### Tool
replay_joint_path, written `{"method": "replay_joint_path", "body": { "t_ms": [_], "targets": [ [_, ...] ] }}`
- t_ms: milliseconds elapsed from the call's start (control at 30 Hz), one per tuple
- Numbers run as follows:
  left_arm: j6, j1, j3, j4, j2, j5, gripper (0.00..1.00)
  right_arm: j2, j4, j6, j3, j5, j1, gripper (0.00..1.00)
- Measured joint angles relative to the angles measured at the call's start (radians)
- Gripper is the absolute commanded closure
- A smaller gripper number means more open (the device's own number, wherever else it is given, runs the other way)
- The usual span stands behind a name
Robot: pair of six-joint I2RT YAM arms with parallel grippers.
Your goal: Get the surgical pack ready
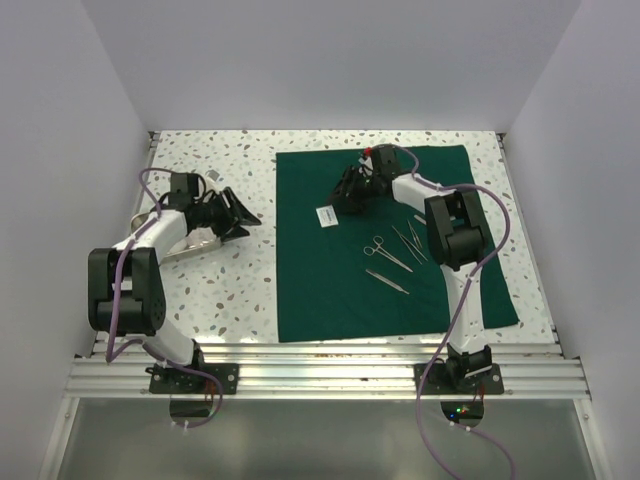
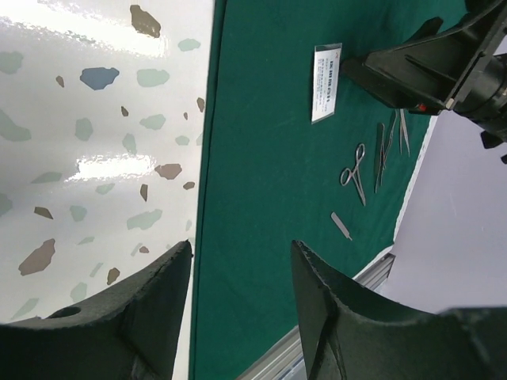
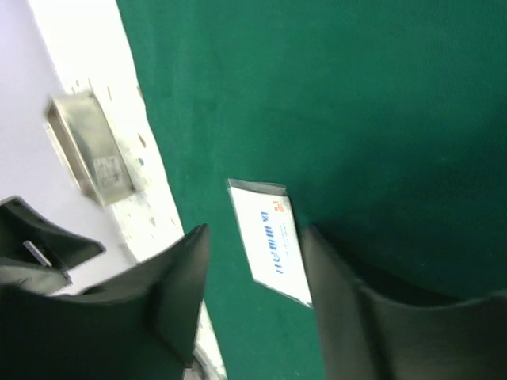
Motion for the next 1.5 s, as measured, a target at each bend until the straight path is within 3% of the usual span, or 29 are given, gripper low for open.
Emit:
{"method": "replay_joint_path", "body": {
  "t_ms": [200, 367, 667, 1133, 1500],
  "targets": [
    [-0.002, -0.009, 0.002, 0.013, 0.001, 0.0, 0.43, -0.021, -0.204, -0.179, 0.121, 0.192, 0.052, 0.18],
    [-0.01, -0.014, 0.002, 0.02, 0.002, 0.0, 0.43, -0.019, -0.403, -0.299, 0.234, 0.41, 0.13, 0.15],
    [-0.01, -0.017, 0.002, 0.019, 0.002, -0.001, 0.43, 0.045, -0.591, -0.383, 0.457, 0.671, 0.287, 0.18],
    [-0.01, -0.018, -0.012, 0.022, -0.002, 0.0, 0.43, 0.145, -0.687, -0.437, 0.523, 0.773, 0.298, 0.18],
    [-0.018, -0.018, -0.02, 0.024, -0.002, 0.0, 0.42, 0.16, -0.698, -0.438, 0.546, 0.777, 0.312, 0.37]
  ]
}}
